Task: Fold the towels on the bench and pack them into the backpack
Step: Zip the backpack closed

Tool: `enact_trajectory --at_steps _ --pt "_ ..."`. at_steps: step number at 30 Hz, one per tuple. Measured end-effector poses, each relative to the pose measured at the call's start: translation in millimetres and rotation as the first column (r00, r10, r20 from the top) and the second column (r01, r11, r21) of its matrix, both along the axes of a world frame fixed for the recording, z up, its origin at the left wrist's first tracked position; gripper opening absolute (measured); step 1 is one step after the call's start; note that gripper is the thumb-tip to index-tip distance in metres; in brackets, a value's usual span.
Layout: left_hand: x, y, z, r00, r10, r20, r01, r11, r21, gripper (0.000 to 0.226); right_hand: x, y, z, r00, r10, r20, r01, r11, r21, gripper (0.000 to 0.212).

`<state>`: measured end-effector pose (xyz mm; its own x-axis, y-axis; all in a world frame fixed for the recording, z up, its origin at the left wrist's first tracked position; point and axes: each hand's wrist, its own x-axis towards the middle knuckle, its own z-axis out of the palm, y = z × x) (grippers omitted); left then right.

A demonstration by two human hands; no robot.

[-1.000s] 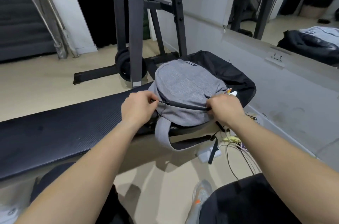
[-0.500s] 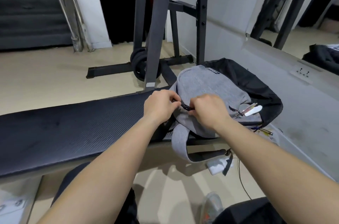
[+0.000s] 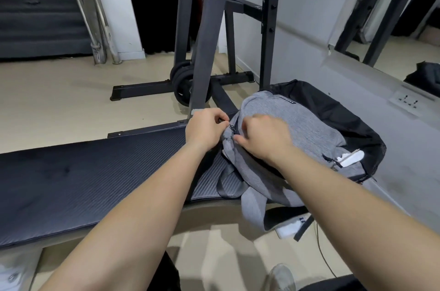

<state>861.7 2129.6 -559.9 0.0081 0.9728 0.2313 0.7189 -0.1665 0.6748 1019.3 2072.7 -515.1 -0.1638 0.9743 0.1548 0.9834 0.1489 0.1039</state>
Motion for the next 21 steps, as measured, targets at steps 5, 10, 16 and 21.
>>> enact_trajectory --at_steps 5,10,16,21 --pt "-11.7 19.1 -6.2 0.998 -0.01 -0.067 0.011 1.0 0.027 0.009 -15.5 17.4 -16.1 0.997 -0.002 0.077 0.004 0.999 -0.034 0.033" --pt "7.4 49.0 -0.9 0.996 0.039 -0.085 -0.038 0.999 0.014 0.007 -3.1 -4.7 -29.4 0.998 0.047 0.029 -0.044 0.993 -0.107 0.028" --pt "15.0 78.2 -1.3 0.999 -0.035 0.013 0.036 0.998 -0.052 0.014 -6.5 14.4 -8.3 1.0 0.014 -0.014 -0.015 0.999 -0.043 0.047" --pt "-2.3 87.0 -14.0 0.992 -0.067 0.107 0.074 0.996 -0.058 0.017 -23.8 74.2 -2.9 0.996 -0.094 0.004 0.094 0.994 -0.049 0.046"
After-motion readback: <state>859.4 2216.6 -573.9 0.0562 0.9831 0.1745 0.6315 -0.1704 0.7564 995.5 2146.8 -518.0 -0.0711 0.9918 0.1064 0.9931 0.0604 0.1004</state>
